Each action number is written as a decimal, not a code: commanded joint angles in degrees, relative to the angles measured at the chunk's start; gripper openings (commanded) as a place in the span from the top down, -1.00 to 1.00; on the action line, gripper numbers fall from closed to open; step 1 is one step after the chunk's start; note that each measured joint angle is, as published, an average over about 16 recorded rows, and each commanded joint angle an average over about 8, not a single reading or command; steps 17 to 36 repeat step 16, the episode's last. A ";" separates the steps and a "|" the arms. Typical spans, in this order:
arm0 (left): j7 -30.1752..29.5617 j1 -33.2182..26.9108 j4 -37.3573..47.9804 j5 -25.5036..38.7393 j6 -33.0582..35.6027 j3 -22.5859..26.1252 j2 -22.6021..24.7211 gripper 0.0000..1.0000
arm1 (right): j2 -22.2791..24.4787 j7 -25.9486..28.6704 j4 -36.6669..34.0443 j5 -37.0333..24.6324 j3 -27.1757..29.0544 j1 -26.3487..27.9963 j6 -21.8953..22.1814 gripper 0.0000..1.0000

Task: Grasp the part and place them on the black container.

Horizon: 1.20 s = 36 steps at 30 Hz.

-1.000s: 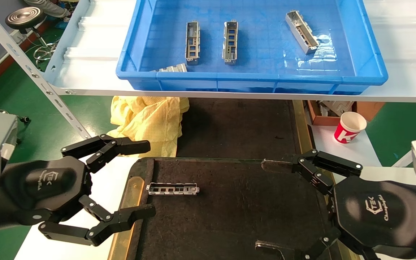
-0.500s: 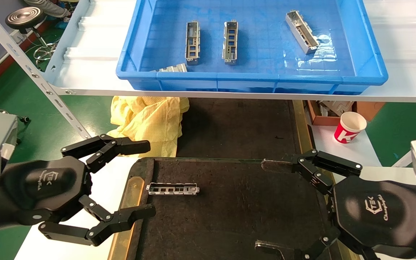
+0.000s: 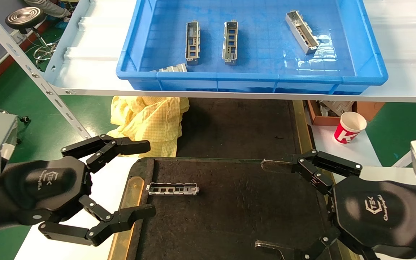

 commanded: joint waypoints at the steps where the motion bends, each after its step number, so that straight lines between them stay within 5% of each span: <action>1: 0.00 0.00 0.00 0.00 0.00 0.00 0.00 -1.00 | 0.00 0.00 0.00 0.00 0.00 0.00 0.00 -1.00; 36: 0.00 0.00 0.00 0.00 0.00 0.00 0.00 -1.00 | 0.00 0.00 0.00 0.00 0.00 0.00 0.00 -1.00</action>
